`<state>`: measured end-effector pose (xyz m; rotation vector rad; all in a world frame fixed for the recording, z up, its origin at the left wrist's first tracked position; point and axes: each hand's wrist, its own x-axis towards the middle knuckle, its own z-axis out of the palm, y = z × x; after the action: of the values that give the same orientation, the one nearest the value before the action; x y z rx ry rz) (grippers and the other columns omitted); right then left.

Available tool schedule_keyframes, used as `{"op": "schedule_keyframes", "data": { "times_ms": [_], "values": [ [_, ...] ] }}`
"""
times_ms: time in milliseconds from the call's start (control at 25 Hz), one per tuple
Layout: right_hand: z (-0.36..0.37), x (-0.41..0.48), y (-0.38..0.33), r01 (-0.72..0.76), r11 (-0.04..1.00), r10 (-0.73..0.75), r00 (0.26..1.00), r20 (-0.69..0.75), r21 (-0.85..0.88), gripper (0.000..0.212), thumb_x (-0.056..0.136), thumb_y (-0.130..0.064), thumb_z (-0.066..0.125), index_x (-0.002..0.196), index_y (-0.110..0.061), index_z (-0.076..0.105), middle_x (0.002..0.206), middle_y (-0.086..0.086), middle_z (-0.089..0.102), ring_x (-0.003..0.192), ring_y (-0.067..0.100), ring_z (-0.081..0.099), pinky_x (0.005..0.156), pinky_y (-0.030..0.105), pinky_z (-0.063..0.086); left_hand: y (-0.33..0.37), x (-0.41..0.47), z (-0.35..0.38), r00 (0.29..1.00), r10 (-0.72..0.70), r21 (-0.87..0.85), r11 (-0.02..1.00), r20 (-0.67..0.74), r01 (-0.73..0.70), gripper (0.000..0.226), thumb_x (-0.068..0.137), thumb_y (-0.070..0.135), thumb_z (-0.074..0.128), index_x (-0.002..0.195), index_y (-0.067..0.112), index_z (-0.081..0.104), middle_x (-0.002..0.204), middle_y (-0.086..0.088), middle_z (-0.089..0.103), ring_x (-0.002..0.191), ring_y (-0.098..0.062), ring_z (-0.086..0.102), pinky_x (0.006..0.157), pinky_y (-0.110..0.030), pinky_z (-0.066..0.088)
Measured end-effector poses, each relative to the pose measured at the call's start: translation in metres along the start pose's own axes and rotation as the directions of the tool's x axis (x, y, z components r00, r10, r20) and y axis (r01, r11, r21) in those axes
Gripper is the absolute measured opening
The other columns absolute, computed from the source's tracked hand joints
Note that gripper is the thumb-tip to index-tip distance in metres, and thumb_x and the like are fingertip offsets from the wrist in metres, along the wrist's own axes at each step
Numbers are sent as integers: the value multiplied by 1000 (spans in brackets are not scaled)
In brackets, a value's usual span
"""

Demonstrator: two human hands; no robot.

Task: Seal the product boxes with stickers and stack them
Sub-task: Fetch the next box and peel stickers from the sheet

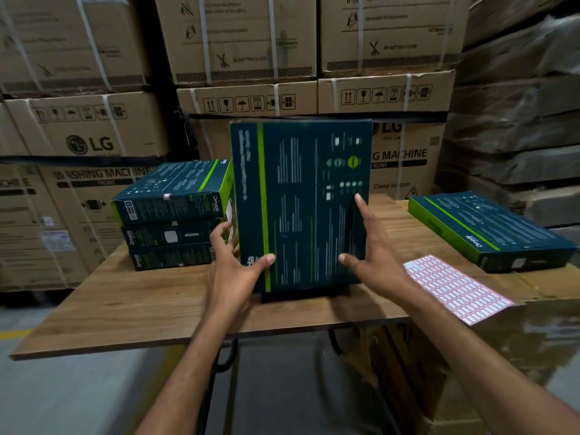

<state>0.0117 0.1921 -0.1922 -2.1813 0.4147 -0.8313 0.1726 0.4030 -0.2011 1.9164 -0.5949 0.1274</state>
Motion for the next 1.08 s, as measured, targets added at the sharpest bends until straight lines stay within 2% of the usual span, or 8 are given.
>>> {"op": "schedule_keyframes", "data": {
  "times_ms": [160,240,320,440,600,760,960,1080],
  "values": [
    [-29,13,-19,-36,999,35,983,-182,-4,67,89,-27,82,142,-51,48,167,-12,30,142,17,43,117,55,42,48,13,-18,991,89,192,979,-102,-68,82,80,73,74,149,42,43,144,-2,65,128,-28,65,105,-41,48],
    [-37,16,-25,-42,998,50,981,-189,48,43,87,-43,82,126,-45,65,164,-11,36,136,20,51,112,52,47,64,20,-23,988,88,242,969,-125,-56,72,86,73,66,148,41,50,140,-3,68,130,-30,63,102,-41,47],
    [-44,14,-32,-38,987,57,991,-120,155,40,78,-56,83,114,-42,75,159,-9,46,134,17,54,110,46,50,75,24,-28,992,59,235,972,-109,-32,52,93,65,62,139,41,58,132,-3,71,123,-31,65,93,-39,47],
    [-58,6,-42,-30,941,41,999,-28,336,48,63,-57,85,105,-34,79,135,-11,65,122,6,62,94,25,56,82,22,-30,1000,2,226,974,-21,3,38,98,69,50,114,40,69,112,1,71,103,-28,62,82,-37,42],
    [-58,4,-34,-26,981,33,999,-35,193,34,77,-45,88,109,-39,78,118,-10,73,111,10,70,87,34,63,79,14,-31,996,52,140,988,68,-61,55,80,93,50,106,47,65,100,18,67,101,-20,67,93,-44,55],
    [-52,4,-27,-44,991,53,997,-62,127,29,85,-45,83,114,-43,77,116,-17,72,110,6,68,90,38,63,68,9,-33,981,109,134,982,160,-131,51,72,88,67,110,54,60,108,19,69,101,-19,71,90,-49,60],
    [-40,-2,-15,-35,991,53,988,-142,127,25,83,-26,88,107,-31,82,104,-19,76,100,-2,70,88,28,62,53,-8,-21,990,137,291,946,43,-143,47,76,79,71,107,44,64,121,8,73,113,-26,68,89,-40,54],
    [-34,-5,-3,-42,988,53,996,-70,151,29,82,-22,89,109,-28,82,108,-16,77,103,-6,69,92,22,59,36,-20,-17,991,130,255,957,41,-137,49,74,78,73,107,43,65,123,4,74,116,-24,68,88,-40,55]
  ]
}}
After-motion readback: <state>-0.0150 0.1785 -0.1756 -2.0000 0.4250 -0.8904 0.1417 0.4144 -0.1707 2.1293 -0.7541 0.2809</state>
